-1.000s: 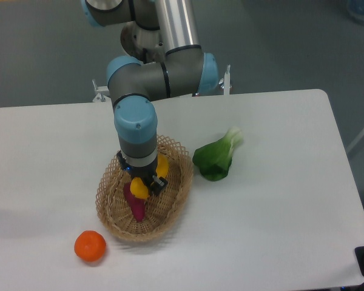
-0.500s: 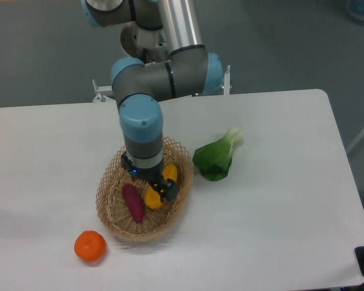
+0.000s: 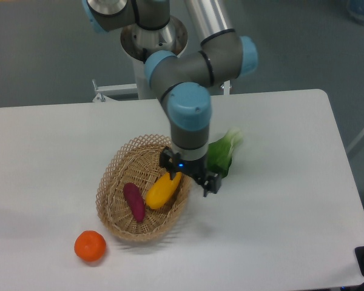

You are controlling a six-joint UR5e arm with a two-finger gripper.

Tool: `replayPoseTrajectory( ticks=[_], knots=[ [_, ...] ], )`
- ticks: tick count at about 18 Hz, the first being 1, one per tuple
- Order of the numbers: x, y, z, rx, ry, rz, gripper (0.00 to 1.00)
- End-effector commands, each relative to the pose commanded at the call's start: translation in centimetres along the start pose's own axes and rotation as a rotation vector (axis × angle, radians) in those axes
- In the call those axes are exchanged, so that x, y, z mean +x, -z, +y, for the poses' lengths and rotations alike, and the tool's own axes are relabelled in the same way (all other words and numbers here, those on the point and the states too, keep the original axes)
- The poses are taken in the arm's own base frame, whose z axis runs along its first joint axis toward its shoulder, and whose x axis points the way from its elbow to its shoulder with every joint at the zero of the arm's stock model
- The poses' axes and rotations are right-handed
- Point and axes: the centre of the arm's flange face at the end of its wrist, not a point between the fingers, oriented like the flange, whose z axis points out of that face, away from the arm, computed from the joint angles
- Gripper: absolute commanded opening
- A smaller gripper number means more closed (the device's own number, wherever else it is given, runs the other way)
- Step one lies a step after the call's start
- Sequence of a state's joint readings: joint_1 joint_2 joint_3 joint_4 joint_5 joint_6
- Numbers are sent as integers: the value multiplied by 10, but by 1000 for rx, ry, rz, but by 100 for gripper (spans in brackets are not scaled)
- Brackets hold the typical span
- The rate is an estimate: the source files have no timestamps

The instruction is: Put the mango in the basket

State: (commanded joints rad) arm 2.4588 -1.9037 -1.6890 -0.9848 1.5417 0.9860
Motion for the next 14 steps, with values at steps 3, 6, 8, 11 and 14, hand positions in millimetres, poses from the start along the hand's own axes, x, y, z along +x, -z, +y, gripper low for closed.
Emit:
replayPoseTrajectory(
  ticks=[3,6,8,11,14],
  knots=[
    [-40,-2,39,-10,-22,-4,100],
    [-74,-3,68,-9,-9,-9,100],
    [-94,-2,77,-15,-39,-22,100],
    [-125,-3,82,-14,-35,-39,100],
    [-141,-8,84,-15,-49,-47,100]
  ],
)
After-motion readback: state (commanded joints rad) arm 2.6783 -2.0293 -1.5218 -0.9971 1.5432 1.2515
